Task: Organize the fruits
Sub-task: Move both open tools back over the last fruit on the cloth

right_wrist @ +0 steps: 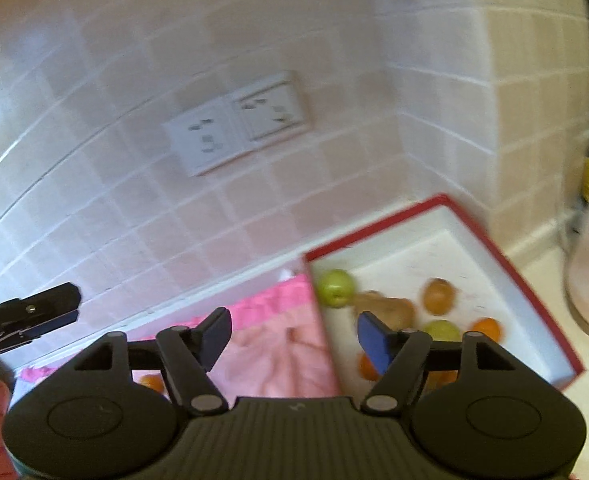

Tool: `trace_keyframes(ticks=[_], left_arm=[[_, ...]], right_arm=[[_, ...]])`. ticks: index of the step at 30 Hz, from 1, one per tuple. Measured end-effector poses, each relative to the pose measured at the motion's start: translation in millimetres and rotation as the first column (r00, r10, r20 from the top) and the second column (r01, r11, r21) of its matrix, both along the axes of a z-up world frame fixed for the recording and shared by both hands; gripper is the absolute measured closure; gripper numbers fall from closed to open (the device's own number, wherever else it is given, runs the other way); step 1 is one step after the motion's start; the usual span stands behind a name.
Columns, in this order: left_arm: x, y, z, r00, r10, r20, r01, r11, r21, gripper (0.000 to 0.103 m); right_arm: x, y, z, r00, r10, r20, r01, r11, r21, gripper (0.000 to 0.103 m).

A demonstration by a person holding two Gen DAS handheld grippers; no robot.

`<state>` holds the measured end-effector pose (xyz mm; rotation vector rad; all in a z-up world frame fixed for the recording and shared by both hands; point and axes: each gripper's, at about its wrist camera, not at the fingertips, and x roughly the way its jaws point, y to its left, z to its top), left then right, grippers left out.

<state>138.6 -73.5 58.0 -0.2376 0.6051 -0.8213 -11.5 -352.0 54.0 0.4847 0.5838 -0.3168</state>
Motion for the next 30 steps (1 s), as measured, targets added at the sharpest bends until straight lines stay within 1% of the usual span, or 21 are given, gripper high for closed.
trace_keyframes(ticks=[6,9,13,16,19,21,24,27,30], left_arm=[[2,79,5,0.991,0.128,0.024,-0.128,0.992,-0.002,0.020],[7,110,1,0.982,0.189,0.013,-0.189,0.982,0.002,0.020],[13,144,-8,0.972,0.235,-0.011,-0.234,0.972,0.020,0.020],[13,155,-20,0.972,0.235,-0.025,-0.233,0.971,0.061,0.020],[17,161,-38,0.971,0.238,-0.040,-0.232,0.966,0.115,0.020],[21,161,-50,0.970,0.235,-0.057,-0.226,0.965,0.137,0.020],[27,162,-70,0.971,0.216,-0.100,-0.199,0.968,0.153,0.020],[31,154,-92,0.977,0.178,-0.122,-0.155,0.972,0.175,0.020],[27,143,-114,0.982,0.133,-0.132,-0.099,0.966,0.237,0.020]], right_arm=[[37,52,8,0.995,0.101,0.004,-0.101,0.995,-0.018,0.031],[58,75,8,0.989,0.145,-0.003,-0.145,0.989,-0.022,0.026],[87,106,3,0.978,0.207,-0.018,-0.207,0.978,-0.030,0.026],[112,124,-6,0.968,0.246,-0.037,-0.247,0.968,-0.030,0.026],[137,138,-19,0.960,0.274,-0.060,-0.275,0.961,-0.014,0.026],[152,145,-28,0.953,0.291,-0.082,-0.292,0.956,-0.008,0.026],[170,155,-42,0.942,0.315,-0.115,-0.317,0.948,0.000,0.026],[183,161,-58,0.929,0.338,-0.147,-0.341,0.940,0.010,0.027],[196,167,-78,0.910,0.372,-0.185,-0.376,0.926,0.010,0.027]])
